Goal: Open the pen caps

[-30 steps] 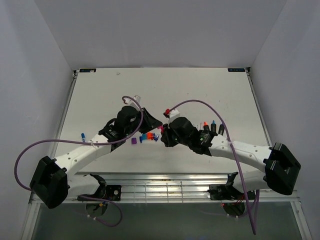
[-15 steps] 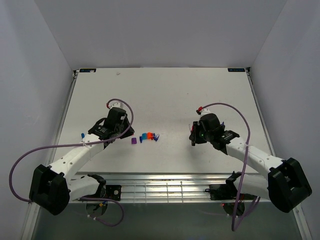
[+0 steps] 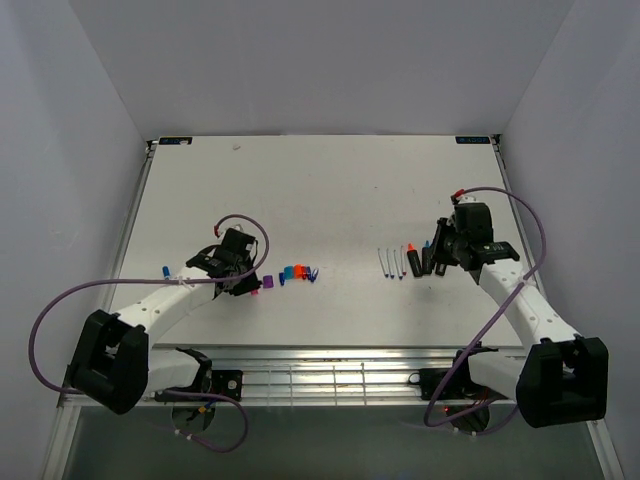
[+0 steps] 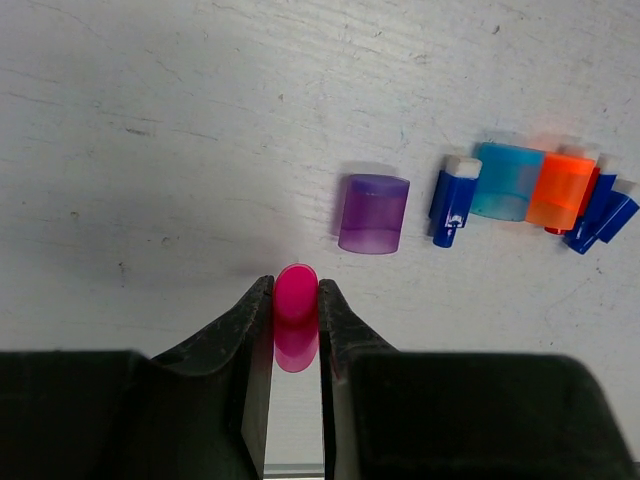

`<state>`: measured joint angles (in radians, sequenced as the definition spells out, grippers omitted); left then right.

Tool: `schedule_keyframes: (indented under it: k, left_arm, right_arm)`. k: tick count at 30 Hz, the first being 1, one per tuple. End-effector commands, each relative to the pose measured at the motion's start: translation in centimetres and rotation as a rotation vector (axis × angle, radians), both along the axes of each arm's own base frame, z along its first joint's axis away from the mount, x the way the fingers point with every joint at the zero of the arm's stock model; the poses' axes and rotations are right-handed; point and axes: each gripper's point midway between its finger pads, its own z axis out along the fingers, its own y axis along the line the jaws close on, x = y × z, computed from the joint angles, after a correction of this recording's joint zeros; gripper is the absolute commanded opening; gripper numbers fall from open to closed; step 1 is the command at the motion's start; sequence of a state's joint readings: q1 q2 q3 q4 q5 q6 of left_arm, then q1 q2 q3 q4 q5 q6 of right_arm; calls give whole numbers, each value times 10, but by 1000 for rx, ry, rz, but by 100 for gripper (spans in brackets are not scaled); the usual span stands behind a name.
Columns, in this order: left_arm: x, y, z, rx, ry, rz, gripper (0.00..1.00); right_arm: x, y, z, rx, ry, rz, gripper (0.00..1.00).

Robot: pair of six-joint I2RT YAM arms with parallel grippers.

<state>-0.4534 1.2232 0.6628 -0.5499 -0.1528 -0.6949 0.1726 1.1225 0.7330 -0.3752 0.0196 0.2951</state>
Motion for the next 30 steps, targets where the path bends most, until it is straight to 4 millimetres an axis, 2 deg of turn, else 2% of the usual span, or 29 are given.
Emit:
schedule_keyframes:
  k: [1,2,6,10,17,22,26,30]
  left_arm:
    - [6,-6,-7,-38,1,29,12]
    - [6,-7,-9,-43,4,33,13]
    - [10,-5,-12,-44,-19,59,16]
    - [11,-1,-14,-47,-49,80,25]
    - [9,-1,-28,-66,-44,83,33]
    - [6,-3,-36,-81,-29,83,39]
    - [9,-3,-34,-90,-48,93,45]
    - [9,3,-34,-65,-49,119,55]
  right_arm:
    - [11,-22,16,-69,-7,-55,8]
    - [14,-30,18,-99,-11,-87,8]
    - [8,-52,-3,-172,56,-166,8]
    - [4,-67,-25,-213,116,-241,8]
    - [2,-94,-46,-261,158,-385,8]
    - [-2,-104,-72,-272,209,-424,8]
    - [6,-102,-78,-248,211,-415,10]
    - [15,-98,-79,-228,207,-397,19]
